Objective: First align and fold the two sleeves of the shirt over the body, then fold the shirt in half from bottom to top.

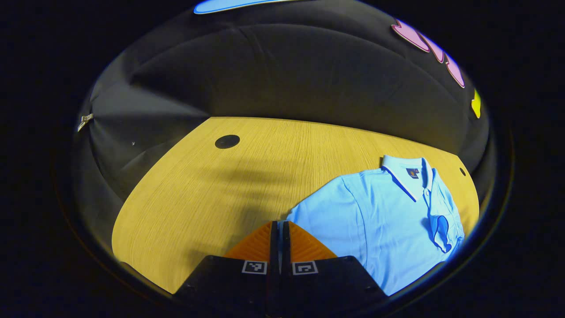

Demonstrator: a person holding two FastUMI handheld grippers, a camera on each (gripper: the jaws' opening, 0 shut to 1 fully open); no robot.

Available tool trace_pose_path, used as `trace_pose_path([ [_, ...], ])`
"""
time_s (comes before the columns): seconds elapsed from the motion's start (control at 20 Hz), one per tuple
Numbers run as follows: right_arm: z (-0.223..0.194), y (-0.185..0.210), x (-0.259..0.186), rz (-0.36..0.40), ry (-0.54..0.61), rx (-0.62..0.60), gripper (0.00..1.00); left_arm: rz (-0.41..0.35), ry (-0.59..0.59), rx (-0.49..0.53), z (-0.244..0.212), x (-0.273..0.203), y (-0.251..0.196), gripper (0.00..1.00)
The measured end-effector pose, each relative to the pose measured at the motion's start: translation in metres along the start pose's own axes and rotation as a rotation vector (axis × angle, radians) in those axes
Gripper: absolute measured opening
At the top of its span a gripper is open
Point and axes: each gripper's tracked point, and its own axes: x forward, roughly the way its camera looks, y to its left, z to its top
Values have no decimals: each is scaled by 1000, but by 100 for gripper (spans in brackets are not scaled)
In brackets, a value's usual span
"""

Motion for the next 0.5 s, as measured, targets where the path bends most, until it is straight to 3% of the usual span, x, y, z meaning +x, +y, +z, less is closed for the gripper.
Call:
trace_pose_path([
  [0.5, -1, -13, 3, -10, -1, 30, 97, -27, -31, -43, 33, -26, -24, 6],
])
